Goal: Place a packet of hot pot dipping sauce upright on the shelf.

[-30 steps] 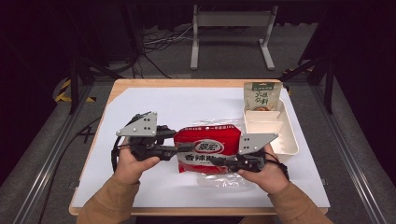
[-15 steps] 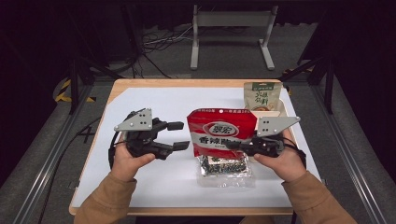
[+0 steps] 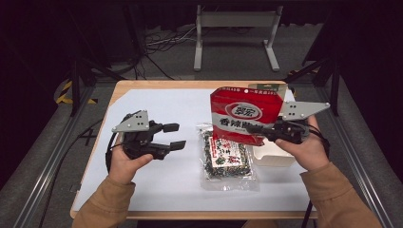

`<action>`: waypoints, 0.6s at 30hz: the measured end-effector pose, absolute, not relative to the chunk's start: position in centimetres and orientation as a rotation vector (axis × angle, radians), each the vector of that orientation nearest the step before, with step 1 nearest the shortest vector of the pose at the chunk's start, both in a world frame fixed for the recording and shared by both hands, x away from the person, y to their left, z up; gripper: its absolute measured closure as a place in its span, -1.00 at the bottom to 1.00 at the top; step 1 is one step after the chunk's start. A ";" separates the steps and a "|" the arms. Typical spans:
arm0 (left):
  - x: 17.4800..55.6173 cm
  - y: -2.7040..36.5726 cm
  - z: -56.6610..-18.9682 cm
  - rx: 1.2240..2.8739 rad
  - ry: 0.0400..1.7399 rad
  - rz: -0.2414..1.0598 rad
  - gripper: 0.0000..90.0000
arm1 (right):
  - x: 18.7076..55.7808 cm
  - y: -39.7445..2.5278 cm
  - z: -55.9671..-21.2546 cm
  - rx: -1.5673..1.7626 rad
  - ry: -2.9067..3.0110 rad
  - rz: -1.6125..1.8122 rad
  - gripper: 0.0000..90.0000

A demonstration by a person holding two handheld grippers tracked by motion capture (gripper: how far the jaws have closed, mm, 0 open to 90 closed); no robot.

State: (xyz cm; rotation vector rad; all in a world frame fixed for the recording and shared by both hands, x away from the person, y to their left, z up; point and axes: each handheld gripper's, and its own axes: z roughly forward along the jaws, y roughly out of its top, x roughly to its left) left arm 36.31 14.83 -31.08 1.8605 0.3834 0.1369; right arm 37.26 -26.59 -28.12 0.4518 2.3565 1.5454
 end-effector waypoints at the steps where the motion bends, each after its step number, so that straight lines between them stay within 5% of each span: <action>1: 36.4 14.9 -31.1 1.865 0.381 0.149 -0.16 | 37.4 -26.9 -28.0 0.460 2.350 1.544 0.88; 18: 37.0 16.3 -31.9 1.858 0.454 0.165 -0.17 | 39.6 -31.6 -26.9 0.567 2.245 1.488 0.88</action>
